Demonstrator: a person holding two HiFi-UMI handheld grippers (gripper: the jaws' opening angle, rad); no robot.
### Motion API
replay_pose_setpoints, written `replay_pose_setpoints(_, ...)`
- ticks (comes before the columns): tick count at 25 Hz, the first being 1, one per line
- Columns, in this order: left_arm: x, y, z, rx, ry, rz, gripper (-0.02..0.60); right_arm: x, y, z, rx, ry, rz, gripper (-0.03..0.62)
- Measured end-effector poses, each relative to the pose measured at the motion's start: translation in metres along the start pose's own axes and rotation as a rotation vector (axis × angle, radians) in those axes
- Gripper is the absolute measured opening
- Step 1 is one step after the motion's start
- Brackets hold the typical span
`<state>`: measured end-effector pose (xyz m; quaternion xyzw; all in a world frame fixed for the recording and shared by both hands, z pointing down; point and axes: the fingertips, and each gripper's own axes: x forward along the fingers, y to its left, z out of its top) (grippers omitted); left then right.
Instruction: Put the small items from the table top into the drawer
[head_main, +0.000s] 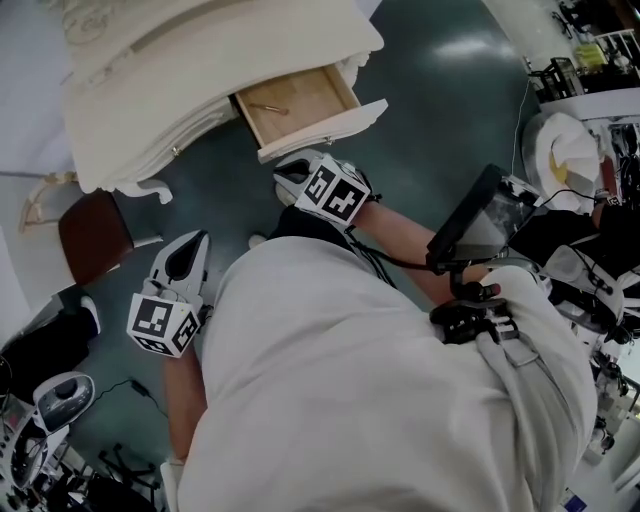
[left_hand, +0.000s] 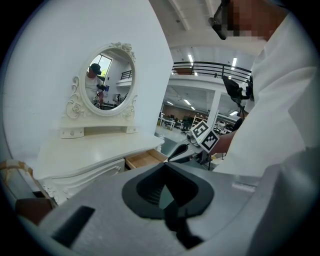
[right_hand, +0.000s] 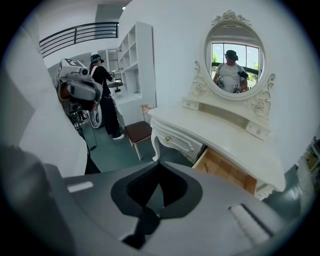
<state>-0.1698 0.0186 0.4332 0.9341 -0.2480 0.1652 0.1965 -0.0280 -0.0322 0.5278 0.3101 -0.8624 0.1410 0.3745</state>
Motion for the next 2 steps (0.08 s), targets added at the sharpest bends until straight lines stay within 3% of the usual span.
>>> replay_pose_setpoints(2,0.0082,0.0023,0.004,0.0,0.003,0.0,0.001,0.0011,-0.0092,-0.0015,-0.003,0.005,0.004,0.0)
